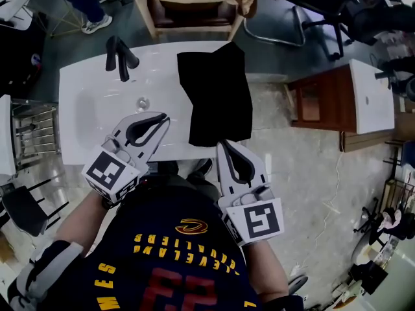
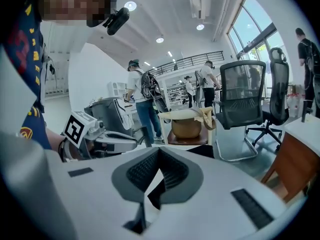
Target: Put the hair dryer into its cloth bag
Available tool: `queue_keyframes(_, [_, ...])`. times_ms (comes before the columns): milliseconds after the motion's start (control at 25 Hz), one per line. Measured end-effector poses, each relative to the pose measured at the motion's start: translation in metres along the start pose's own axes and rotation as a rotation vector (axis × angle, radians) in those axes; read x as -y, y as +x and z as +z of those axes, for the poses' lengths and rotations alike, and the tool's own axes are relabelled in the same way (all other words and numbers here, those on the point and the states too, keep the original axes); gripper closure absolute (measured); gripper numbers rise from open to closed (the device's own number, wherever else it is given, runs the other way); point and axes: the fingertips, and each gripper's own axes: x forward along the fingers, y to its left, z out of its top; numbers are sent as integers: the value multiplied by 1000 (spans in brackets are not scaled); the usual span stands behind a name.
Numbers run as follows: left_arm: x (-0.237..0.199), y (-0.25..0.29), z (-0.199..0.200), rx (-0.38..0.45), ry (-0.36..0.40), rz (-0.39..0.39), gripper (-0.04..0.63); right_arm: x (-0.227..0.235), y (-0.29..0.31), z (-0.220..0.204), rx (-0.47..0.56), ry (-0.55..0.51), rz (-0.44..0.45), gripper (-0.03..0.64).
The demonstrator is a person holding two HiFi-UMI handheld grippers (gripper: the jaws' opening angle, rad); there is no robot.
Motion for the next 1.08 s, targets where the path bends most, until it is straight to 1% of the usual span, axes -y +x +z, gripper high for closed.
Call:
queue_keyframes(240, [0,5,-1,-6,4,-18,571,5,-2,-4,-6,38,-9,609])
queue_keyframes(440, [-1,7,-2,-15,-14,-13,571,6,-2,-4,-5,37,-14,609])
queue_keyframes(720, [1,9,-6,-17,-6,-30,571,6,0,-7,-12,42,-13,609])
queue_keyframes(920, [-1,6,-9,-39,-21,-29,571,3,1,-7,-18,49,-12,609])
queue_keyframes(1080, [-2,5,-9,-22,-17,-29,571,1,1,-9,-21,56,-11,609])
